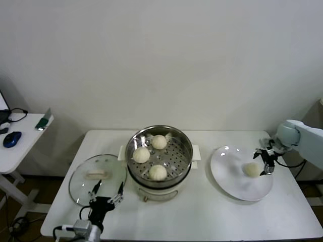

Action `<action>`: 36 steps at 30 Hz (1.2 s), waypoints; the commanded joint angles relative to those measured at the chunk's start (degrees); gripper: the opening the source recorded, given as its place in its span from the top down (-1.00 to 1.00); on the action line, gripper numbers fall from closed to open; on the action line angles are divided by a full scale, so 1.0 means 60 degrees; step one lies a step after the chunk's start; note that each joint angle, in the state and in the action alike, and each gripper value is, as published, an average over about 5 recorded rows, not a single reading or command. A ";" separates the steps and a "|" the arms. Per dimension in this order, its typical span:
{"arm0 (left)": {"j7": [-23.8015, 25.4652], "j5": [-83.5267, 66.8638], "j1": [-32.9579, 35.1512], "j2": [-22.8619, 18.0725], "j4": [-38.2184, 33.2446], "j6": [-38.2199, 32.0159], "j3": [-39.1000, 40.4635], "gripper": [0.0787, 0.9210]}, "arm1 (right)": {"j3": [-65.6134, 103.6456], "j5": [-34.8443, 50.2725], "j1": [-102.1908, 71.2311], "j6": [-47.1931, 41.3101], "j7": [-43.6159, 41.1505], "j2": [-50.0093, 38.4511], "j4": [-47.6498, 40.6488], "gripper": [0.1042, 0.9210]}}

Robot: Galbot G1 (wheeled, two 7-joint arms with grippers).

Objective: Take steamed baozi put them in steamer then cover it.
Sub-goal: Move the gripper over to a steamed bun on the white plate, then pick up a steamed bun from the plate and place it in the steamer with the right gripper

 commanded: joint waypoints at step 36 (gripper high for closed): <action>0.0004 -0.0091 -0.0218 0.0065 0.0048 0.0034 -0.0042 -0.77 | -0.3751 0.3662 0.5958 -0.0750 -0.0072 0.0874 0.2444 -0.41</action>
